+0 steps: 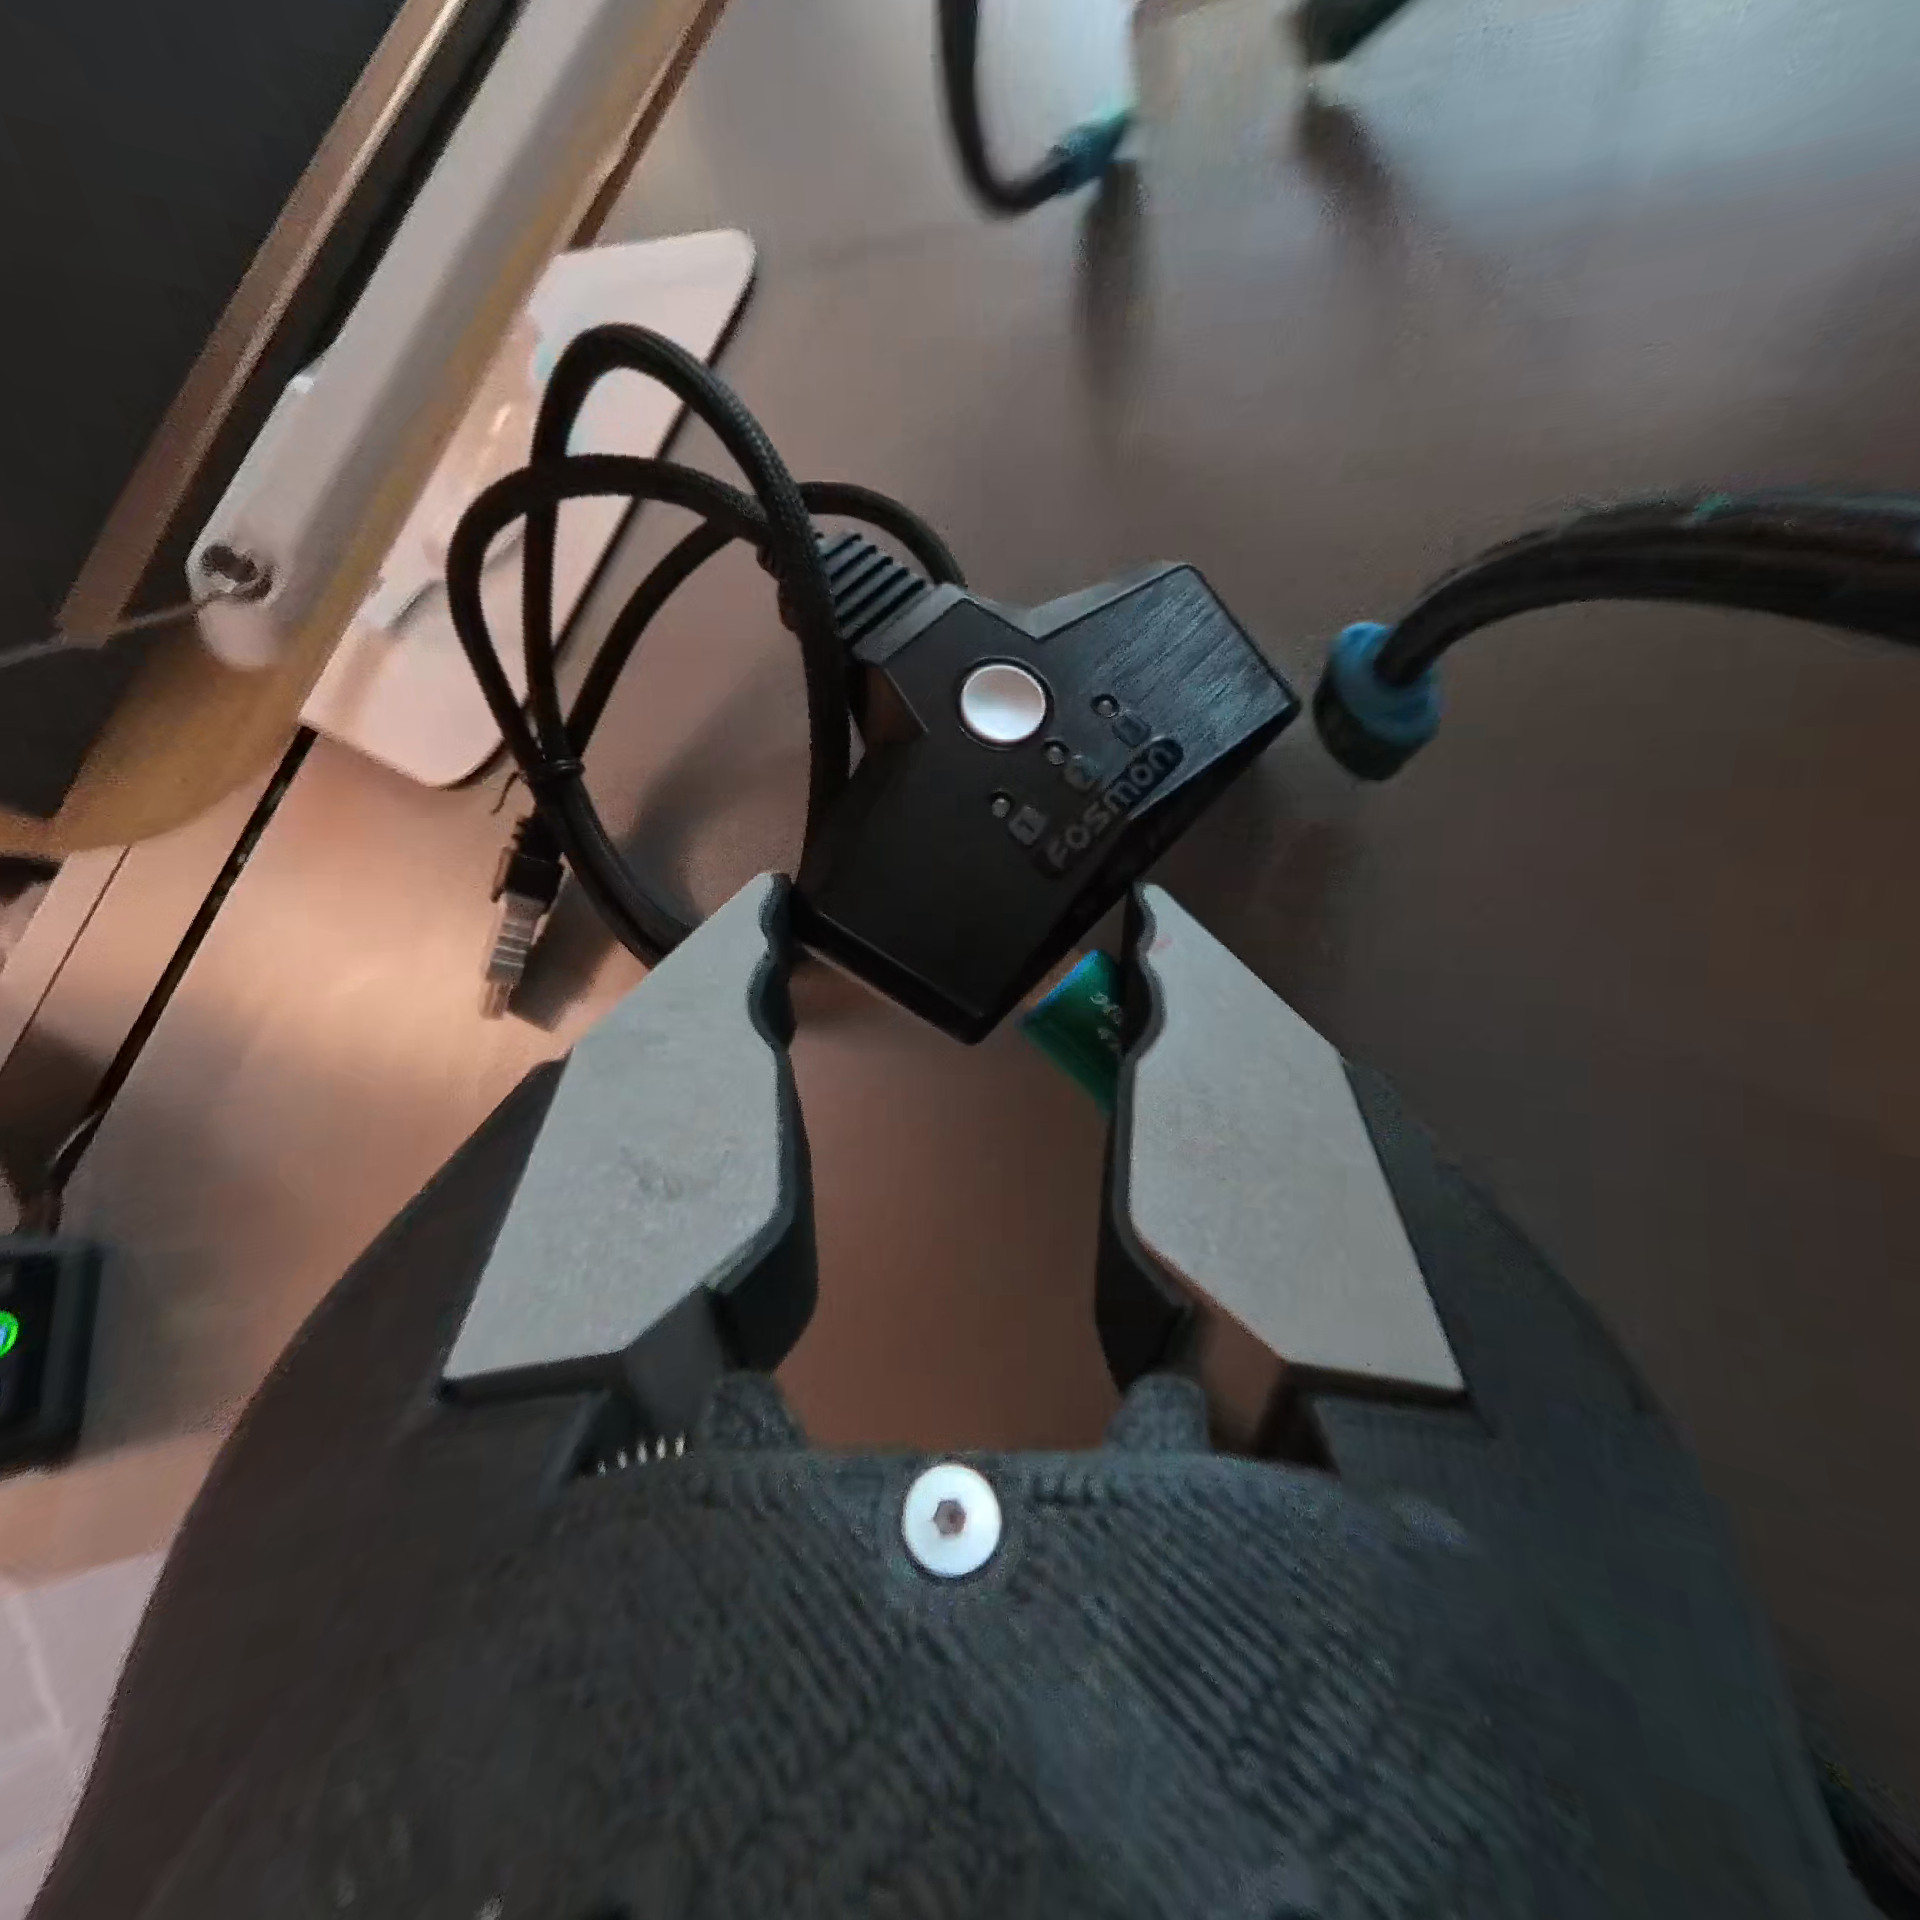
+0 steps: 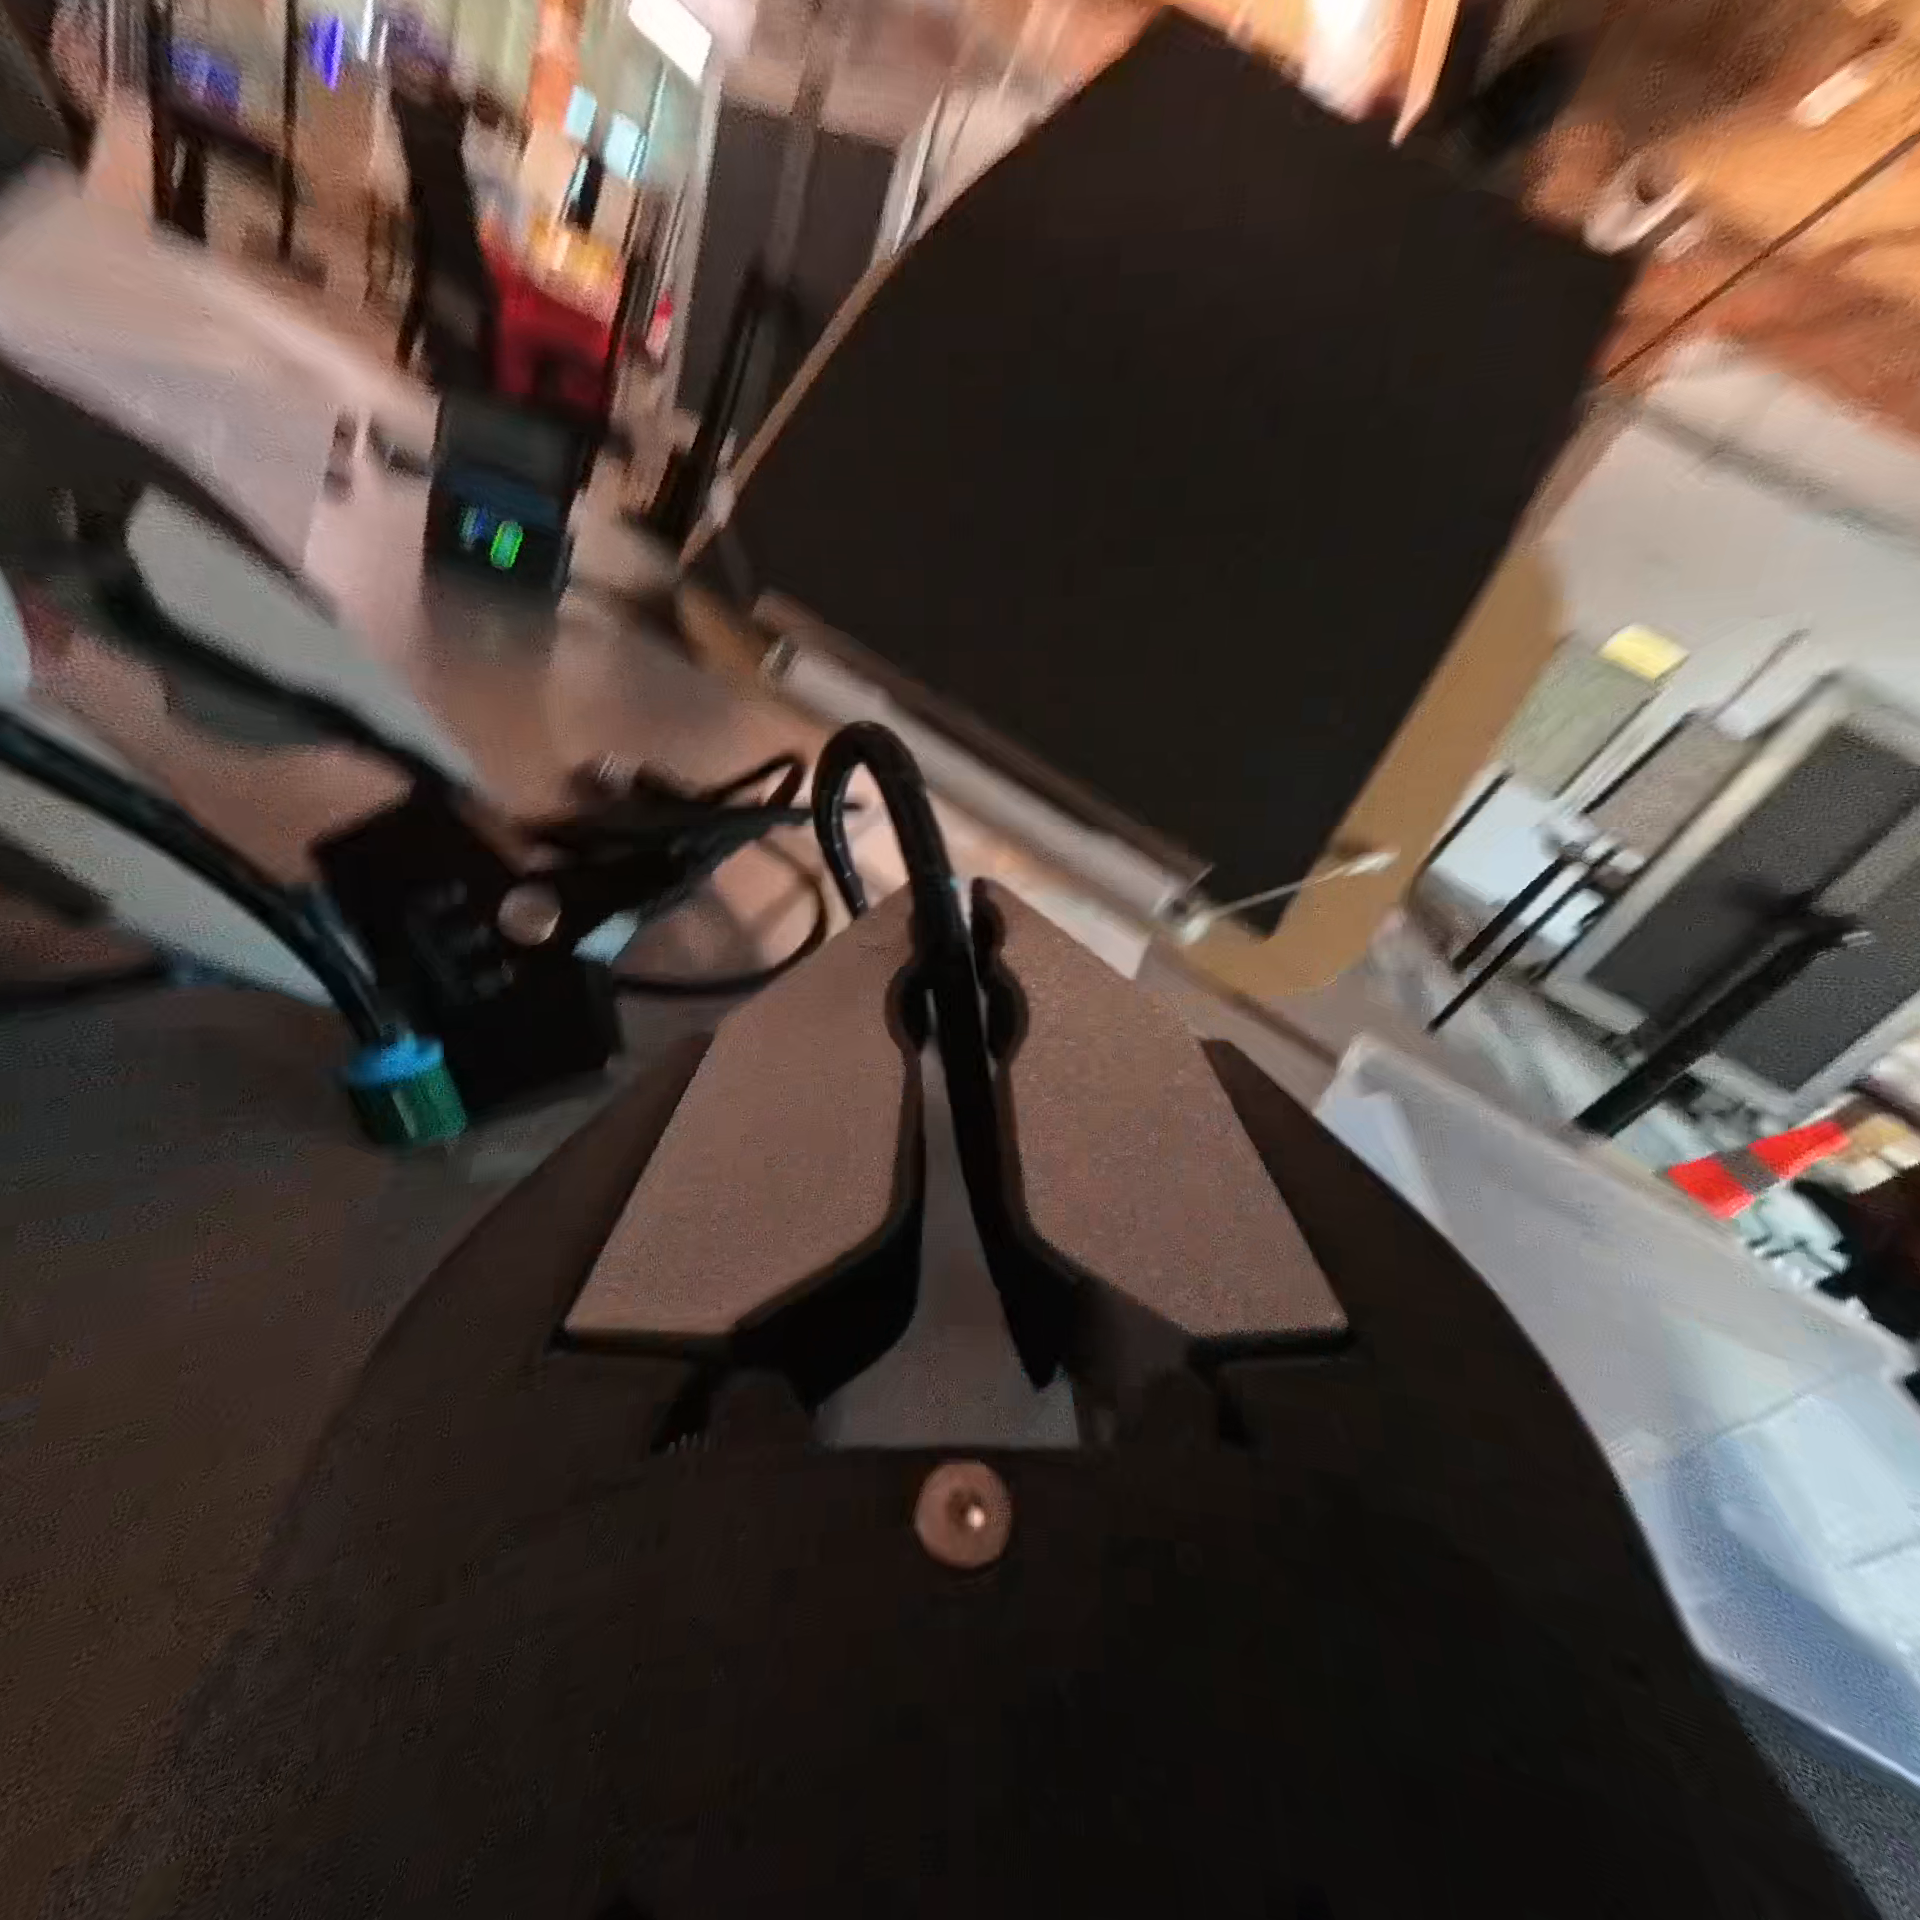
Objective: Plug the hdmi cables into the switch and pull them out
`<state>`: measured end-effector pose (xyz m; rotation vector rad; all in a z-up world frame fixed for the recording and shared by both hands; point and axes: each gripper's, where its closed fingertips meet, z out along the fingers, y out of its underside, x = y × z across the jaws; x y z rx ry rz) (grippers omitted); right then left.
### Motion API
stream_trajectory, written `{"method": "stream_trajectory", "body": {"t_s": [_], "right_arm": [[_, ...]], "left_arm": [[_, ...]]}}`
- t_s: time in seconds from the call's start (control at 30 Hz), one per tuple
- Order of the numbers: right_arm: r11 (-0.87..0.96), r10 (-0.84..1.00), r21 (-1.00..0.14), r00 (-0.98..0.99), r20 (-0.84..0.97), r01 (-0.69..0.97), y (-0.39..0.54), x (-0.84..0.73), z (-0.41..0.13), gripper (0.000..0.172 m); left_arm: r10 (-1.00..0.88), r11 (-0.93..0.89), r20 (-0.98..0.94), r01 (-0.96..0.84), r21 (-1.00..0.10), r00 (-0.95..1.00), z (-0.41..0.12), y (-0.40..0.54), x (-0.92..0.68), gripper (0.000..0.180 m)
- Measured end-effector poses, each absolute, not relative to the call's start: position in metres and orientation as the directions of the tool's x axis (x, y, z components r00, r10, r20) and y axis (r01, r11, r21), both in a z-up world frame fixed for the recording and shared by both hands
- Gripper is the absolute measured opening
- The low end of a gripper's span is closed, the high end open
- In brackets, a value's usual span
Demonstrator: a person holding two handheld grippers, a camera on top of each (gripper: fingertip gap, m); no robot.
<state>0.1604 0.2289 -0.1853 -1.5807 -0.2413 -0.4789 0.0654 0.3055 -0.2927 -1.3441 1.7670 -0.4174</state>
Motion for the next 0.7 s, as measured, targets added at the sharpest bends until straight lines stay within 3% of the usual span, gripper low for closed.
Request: {"method": "stream_trajectory", "body": {"t_s": [0.07,0.1,0.13,0.2,0.27,0.33,0.53,0.7], "right_arm": [[-0.241,0.029,-0.864,0.893,0.450,0.443,0.239,0.149,-0.227,0.023],[-0.309,0.119,-0.847,0.901,0.417,0.433,0.241,0.141,-0.247,0.044],[-0.369,0.213,-0.831,0.909,0.359,0.415,0.239,0.131,-0.265,0.050],[-0.424,0.323,-0.837,0.921,0.217,0.345,0.236,0.114,-0.280,0.040],[-0.408,0.364,-0.868,0.922,0.131,0.284,0.232,0.108,-0.273,0.047],[-0.343,0.420,-0.919,0.907,0.034,0.194,0.227,0.100,-0.253,0.057],[-0.234,0.577,-0.964,0.780,-0.245,-0.129,0.211,0.086,-0.204,0.046],[-0.344,0.505,-0.934,0.820,-0.268,-0.094,0.222,0.090,-0.231,0.044]], "left_arm": [[-0.882,0.432,-0.458,-0.588,-0.684,-0.115,-0.290,0.296,0.065,0.061],[-0.863,0.476,-0.483,-0.562,-0.677,-0.149,-0.288,0.291,0.064,0.061],[-0.841,0.524,-0.505,-0.525,-0.670,-0.195,-0.287,0.284,0.063,0.061],[-0.800,0.599,-0.527,-0.451,-0.662,-0.287,-0.285,0.268,0.056,0.061],[-0.785,0.619,-0.542,-0.418,-0.665,-0.300,-0.278,0.262,0.051,0.061],[-0.765,0.641,-0.593,-0.399,-0.656,-0.253,-0.267,0.268,0.051,0.061],[-0.655,0.717,-0.750,-0.386,-0.580,-0.090,-0.240,0.286,0.053,0.061],[-0.658,0.716,-0.753,-0.322,-0.619,-0.016,-0.219,0.282,0.052,0.061]]}}
